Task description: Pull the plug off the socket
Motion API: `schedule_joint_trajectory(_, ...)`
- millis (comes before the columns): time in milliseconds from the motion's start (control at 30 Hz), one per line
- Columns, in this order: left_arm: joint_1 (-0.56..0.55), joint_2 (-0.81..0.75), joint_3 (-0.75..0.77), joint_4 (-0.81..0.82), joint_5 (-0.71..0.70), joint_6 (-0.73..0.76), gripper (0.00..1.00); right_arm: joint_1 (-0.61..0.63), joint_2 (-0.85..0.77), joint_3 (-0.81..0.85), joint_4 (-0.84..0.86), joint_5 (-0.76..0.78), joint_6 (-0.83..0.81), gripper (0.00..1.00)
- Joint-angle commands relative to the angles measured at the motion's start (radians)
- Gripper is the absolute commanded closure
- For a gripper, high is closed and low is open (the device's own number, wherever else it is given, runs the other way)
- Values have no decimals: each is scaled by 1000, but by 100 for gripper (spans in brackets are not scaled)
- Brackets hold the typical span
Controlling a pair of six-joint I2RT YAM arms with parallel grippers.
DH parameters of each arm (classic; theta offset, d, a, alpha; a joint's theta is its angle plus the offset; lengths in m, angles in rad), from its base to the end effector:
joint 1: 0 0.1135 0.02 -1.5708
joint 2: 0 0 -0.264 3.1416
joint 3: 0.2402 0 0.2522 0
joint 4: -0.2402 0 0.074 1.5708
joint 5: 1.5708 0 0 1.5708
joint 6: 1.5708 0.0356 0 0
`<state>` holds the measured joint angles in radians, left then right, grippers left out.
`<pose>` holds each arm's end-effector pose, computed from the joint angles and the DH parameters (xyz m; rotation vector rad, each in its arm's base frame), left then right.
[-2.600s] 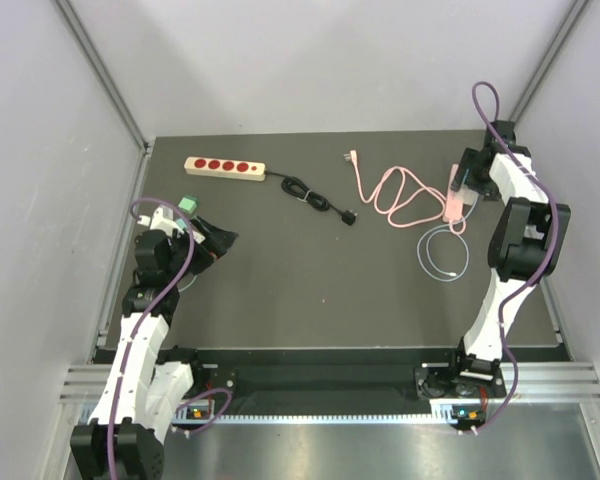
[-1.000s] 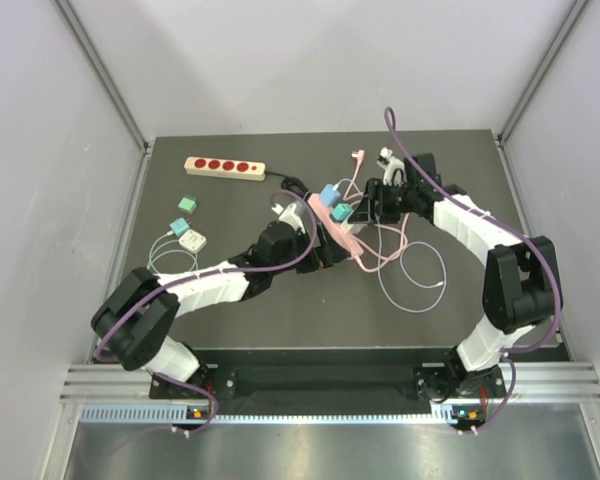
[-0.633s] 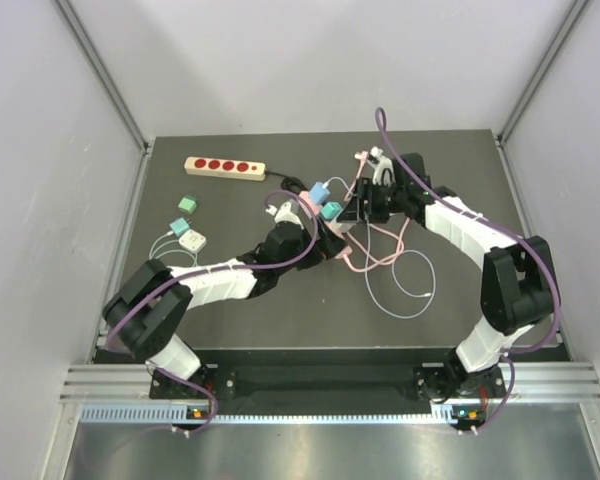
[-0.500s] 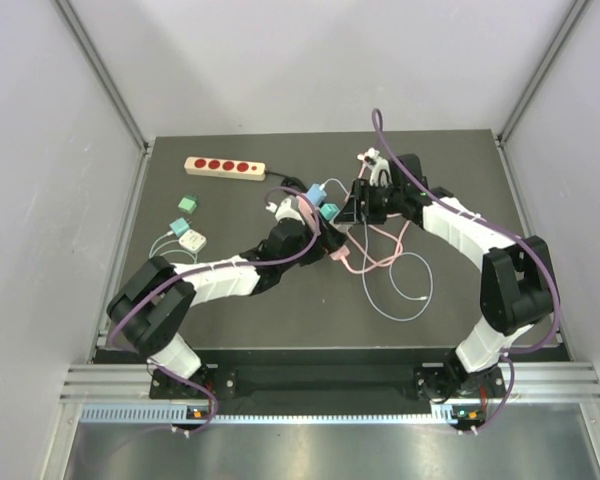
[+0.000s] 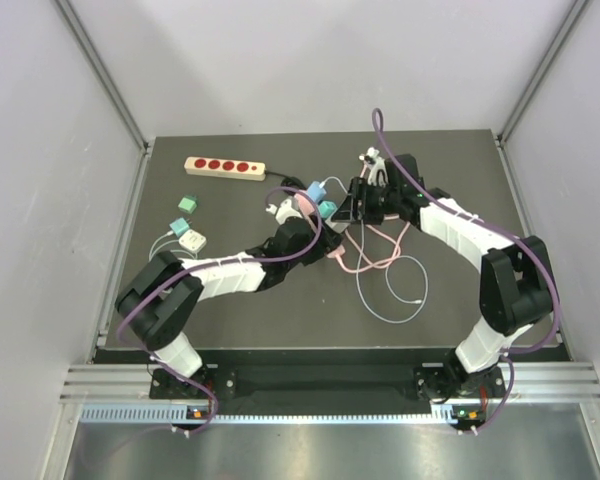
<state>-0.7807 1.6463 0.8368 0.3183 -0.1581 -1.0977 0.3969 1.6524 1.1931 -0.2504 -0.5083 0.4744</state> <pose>0.2516 -0.2413 0.1893 -0.4519 2.1632 -0.9642 0.3322 0.1580 0.2533 -0.1908 2.3797 1.0177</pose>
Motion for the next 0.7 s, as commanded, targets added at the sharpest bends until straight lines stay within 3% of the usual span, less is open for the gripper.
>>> schedule_joint_trajectory(0, -5, 21, 41, 1, -8, 2, 28, 37, -23, 34, 122, -47, 47, 100)
schedule_joint_trajectory(133, -5, 37, 41, 8, 15, 7, 41, 40, -25, 26, 126, -45, 44, 100)
schedule_joint_trajectory(167, -5, 38, 38, 13, 18, 9, 54, 40, -26, 26, 126, -45, 41, 100)
schedule_joint_trajectory(233, -3, 37, 28, 13, 19, 18, 68, 40, -29, 26, 123, -47, 27, 100)
schedule_joint_trajectory(267, -5, 29, 25, 11, 17, 22, 84, 40, -32, 26, 125, -47, 24, 100)
schedule_joint_trajectory(333, -3, 21, 18, -7, 8, 36, 100, 39, -34, 22, 122, -50, 12, 100)
schedule_joint_trajectory(500, -2, -22, -24, -21, -29, 117, 100, 39, -43, 13, 132, -125, -40, 97)
schedule_joint_trajectory(600, -3, -52, -57, -15, -38, 194, 100, 39, -52, 11, 143, -209, -101, 73)
schedule_joint_trajectory(633, -3, -63, -67, -2, -40, 214, 100, 39, -54, 13, 137, -226, -115, 51)
schedule_joint_trajectory(667, -3, -84, -79, 5, -38, 231, 100, 39, -65, 14, 128, -239, -150, 41)
